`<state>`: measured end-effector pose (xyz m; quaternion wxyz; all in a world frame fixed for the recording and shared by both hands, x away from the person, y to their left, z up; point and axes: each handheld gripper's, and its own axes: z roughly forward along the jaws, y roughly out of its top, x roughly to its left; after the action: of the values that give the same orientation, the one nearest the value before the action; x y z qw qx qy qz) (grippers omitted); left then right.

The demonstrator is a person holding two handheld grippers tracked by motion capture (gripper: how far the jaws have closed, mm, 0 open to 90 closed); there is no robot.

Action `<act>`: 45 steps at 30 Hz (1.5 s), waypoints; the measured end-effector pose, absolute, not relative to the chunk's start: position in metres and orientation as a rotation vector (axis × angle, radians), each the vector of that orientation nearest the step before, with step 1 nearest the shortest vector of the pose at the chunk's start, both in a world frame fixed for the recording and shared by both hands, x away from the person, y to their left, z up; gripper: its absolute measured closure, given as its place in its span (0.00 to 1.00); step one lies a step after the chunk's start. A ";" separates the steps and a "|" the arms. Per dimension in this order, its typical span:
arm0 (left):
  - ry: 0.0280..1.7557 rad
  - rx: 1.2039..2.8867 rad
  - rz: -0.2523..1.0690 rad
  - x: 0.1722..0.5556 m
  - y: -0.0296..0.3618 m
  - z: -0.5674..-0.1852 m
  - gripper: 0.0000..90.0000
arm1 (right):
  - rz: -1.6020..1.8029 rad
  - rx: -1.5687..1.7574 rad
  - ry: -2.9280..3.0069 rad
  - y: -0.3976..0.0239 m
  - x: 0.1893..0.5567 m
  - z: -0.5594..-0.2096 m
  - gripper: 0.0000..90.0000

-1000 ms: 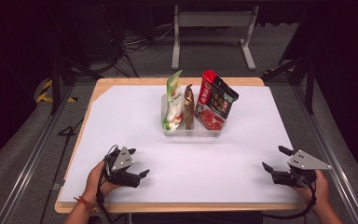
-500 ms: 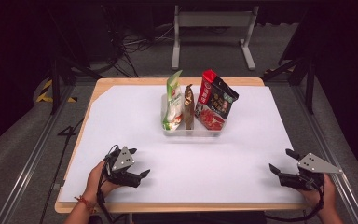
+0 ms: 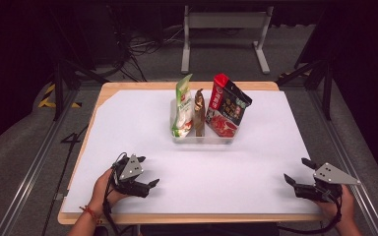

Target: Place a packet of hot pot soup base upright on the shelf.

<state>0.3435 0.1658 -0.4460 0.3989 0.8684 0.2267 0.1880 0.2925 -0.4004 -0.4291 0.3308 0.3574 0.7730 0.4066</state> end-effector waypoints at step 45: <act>0.606 2.184 0.495 0.349 0.167 -0.443 0.14 | 1.014 0.875 2.066 -0.388 0.293 -0.433 0.20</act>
<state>0.3489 0.1671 -0.4430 0.3991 0.8632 0.2395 0.1958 0.2929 -0.3883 -0.4334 0.3330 0.3350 0.7913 0.3883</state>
